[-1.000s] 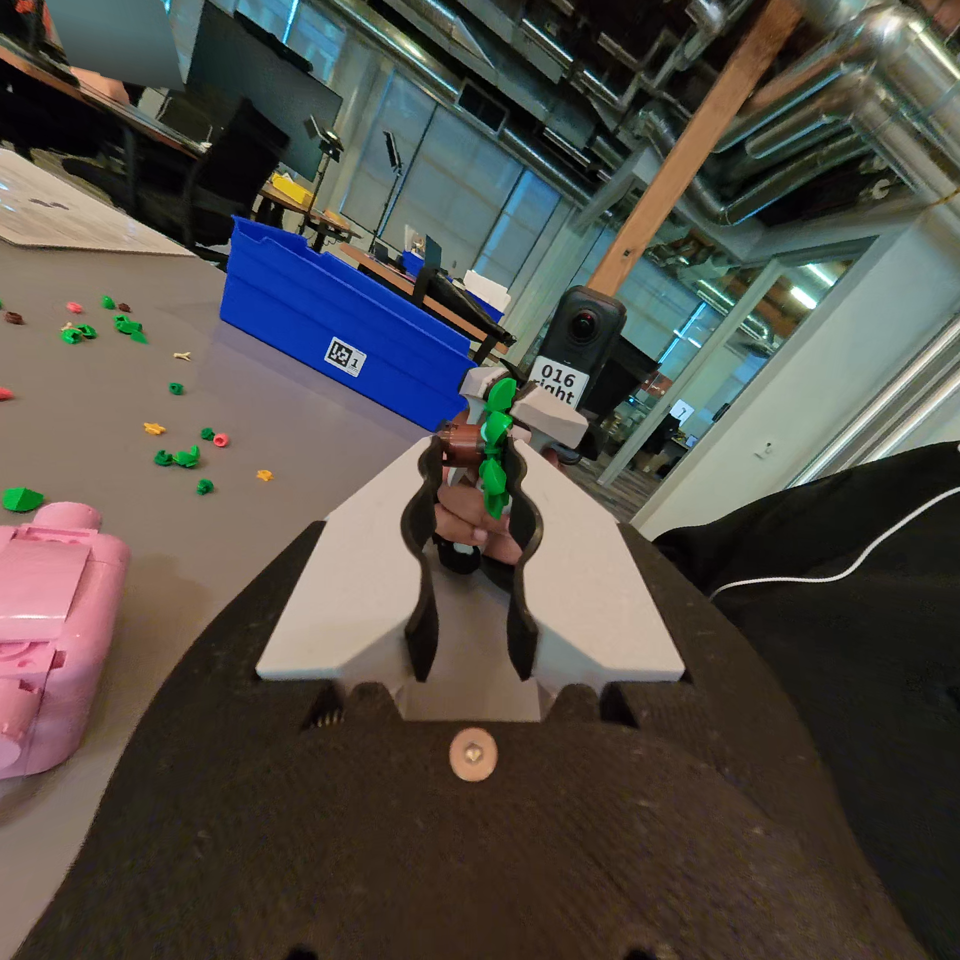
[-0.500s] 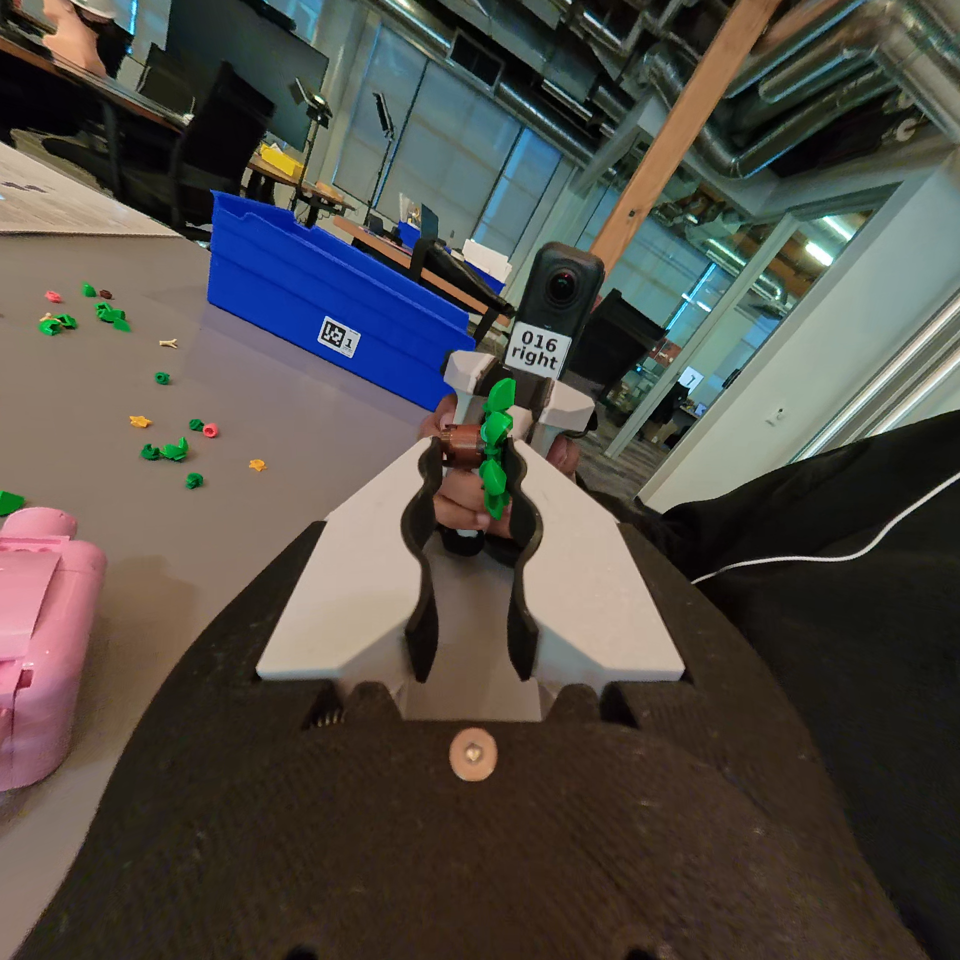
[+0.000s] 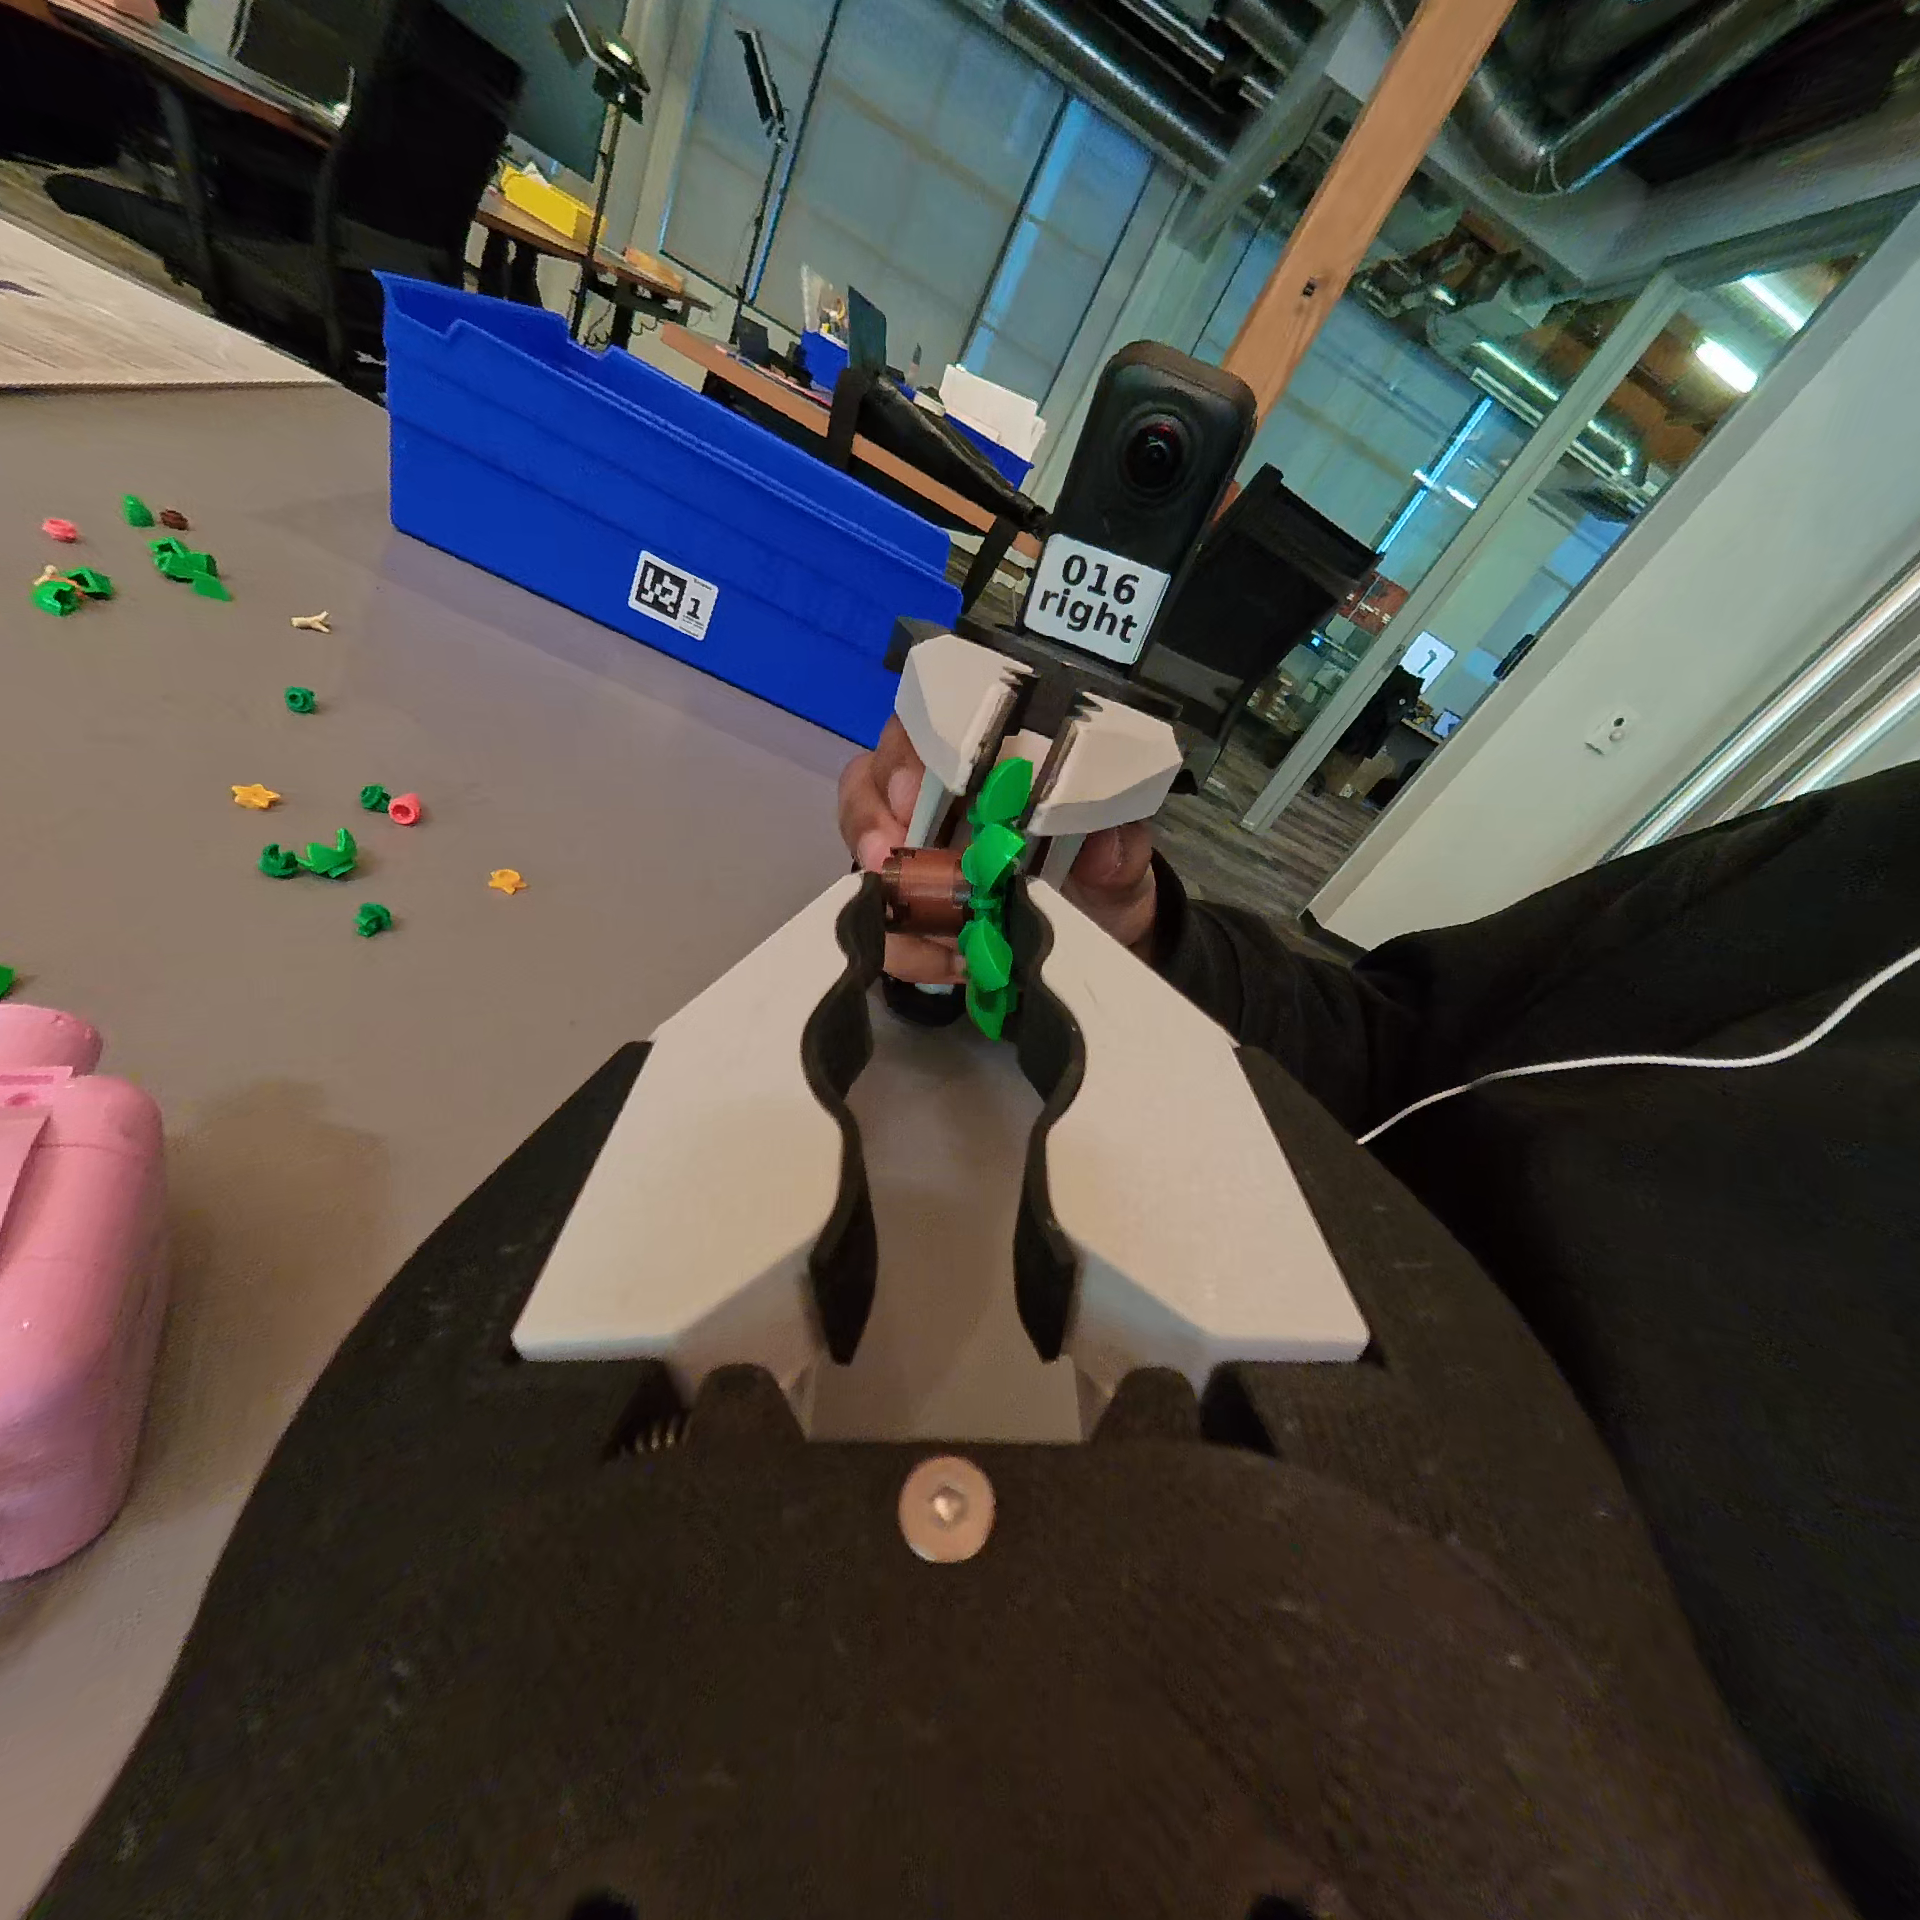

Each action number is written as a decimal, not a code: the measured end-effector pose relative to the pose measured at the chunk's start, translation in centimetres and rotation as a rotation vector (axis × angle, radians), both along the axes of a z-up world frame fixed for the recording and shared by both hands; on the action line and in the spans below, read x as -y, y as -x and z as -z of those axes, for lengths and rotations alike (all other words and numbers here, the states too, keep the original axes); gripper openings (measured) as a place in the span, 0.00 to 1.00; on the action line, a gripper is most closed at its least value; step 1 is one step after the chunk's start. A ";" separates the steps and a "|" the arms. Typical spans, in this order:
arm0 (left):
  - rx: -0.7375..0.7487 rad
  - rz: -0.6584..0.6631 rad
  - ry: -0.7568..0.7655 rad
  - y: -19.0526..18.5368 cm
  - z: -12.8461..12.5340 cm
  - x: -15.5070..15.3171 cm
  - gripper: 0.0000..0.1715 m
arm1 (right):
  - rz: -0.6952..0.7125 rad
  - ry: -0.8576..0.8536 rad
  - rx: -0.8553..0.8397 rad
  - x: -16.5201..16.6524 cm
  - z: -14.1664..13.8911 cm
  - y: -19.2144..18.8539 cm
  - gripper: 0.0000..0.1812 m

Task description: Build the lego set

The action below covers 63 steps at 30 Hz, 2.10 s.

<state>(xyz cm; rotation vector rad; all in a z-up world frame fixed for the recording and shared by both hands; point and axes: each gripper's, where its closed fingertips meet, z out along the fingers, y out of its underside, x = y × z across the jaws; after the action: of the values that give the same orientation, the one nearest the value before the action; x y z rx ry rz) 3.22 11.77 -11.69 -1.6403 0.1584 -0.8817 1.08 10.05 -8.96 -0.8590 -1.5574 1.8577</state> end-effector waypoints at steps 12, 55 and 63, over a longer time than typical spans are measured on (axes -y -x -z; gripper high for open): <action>0.049 0.028 0.002 -0.1 -0.2 0.1 0.11 | 0.024 -0.014 -0.003 -0.2 0.2 0.2 0.12; 0.120 -0.030 -0.011 1.4 -0.4 -0.3 0.09 | -0.039 0.190 0.070 -1.7 -0.2 0.0 0.03; 0.099 -0.071 -0.034 2.2 -0.7 0.0 0.01 | 0.003 0.233 0.069 -2.4 -0.4 0.4 0.17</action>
<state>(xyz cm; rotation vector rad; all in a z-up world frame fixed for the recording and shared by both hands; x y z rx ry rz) 1.01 11.81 -10.99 -1.5577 0.0455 -0.8994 0.65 12.47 -8.59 -1.0373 -1.3955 2.0553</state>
